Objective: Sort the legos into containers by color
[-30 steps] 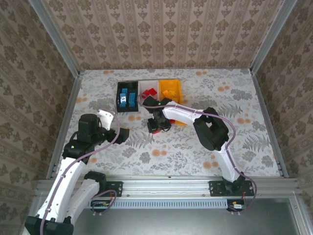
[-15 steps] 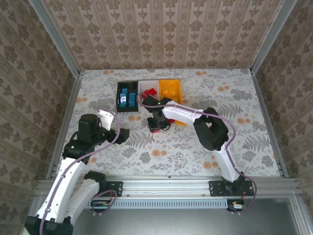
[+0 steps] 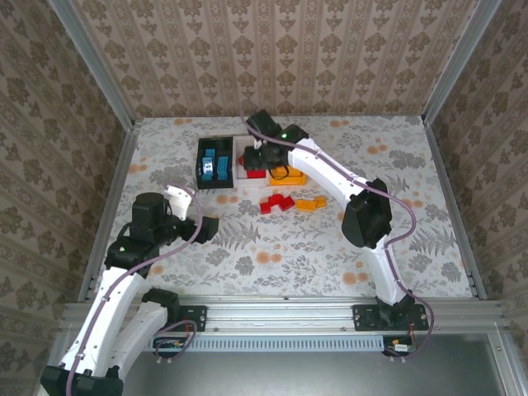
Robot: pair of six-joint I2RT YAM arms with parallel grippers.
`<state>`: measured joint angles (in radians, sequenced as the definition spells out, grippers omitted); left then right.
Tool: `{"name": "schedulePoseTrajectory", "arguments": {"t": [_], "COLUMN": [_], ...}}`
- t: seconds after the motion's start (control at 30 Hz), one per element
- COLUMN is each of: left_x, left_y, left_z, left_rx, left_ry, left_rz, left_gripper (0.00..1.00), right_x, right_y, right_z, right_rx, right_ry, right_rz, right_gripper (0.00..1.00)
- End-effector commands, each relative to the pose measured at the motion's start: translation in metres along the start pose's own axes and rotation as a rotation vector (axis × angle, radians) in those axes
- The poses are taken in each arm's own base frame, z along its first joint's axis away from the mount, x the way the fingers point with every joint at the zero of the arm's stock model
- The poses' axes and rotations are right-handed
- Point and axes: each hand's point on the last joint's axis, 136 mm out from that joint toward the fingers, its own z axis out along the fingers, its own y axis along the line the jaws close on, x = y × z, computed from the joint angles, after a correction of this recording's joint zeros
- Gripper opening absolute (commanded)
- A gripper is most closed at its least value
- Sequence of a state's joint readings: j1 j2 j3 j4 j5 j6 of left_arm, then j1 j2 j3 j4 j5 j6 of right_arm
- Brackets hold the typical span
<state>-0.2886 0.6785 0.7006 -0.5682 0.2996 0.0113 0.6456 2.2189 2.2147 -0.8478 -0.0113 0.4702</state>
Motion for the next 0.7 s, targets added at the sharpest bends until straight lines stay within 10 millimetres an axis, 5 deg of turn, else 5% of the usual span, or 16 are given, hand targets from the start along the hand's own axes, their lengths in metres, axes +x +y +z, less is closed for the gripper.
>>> {"name": "schedulePoseTrajectory", "arguments": {"t": [0.0,0.37,0.67], "left_x": [-0.010,-0.010,-0.009], "left_y": [-0.004,-0.004,-0.004], "left_z": [-0.007,-0.006,-0.006], "left_rx": [0.005,0.010,0.010], "left_ry": [-0.031,-0.033,-0.031], "left_rz": [0.006,0.008,0.009], "left_gripper": [1.00,1.00,1.00], "right_x": [-0.009,-0.065,-0.069], "right_y": [-0.018,-0.017,-0.017], "right_z": [0.026,0.065,0.087], "right_rx": [0.066,0.163,0.236], "right_ry": [0.005,-0.301,-0.378], "right_rz": [-0.024,-0.157,-0.224], "right_gripper": [0.32,0.32,0.35]}}
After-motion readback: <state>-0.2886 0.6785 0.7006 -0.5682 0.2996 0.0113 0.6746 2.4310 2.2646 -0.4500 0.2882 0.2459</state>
